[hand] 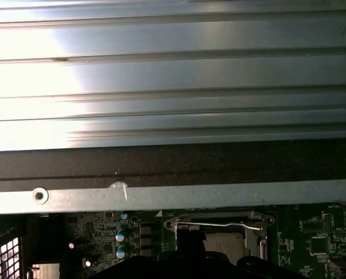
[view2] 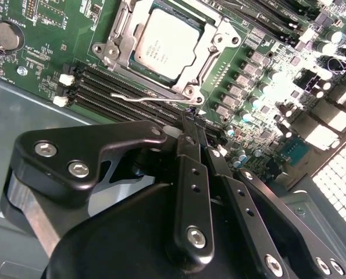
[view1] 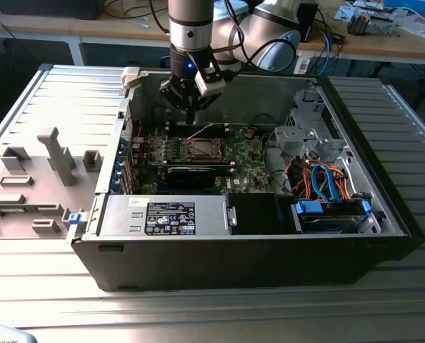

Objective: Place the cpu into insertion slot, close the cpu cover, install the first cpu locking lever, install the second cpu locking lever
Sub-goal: 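Install the first cpu locking lever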

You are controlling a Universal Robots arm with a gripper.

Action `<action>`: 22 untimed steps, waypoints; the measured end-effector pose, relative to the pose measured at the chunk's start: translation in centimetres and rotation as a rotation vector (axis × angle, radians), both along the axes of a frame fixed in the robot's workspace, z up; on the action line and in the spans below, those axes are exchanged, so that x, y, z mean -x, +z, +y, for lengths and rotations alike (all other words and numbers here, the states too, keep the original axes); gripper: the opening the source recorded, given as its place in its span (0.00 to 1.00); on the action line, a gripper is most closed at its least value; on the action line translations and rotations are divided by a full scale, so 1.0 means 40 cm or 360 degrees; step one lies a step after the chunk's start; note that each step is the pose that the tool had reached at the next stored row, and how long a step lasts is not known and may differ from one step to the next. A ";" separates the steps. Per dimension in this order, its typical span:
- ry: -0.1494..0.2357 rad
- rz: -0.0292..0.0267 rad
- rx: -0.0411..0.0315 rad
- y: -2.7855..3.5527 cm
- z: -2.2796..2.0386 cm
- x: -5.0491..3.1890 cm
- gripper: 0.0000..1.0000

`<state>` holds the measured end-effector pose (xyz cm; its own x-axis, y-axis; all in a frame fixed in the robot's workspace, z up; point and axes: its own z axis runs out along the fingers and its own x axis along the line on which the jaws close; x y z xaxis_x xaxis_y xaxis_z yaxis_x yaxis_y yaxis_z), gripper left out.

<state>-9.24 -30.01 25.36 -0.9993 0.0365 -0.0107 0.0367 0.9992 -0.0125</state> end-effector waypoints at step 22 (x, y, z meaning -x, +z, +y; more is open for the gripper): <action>0.0000 -0.00001 0.0000 -0.025 0.000 -0.002 0.11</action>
<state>-9.14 -30.01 24.35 -0.9993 0.0365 -0.0107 0.0367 0.9992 -0.0124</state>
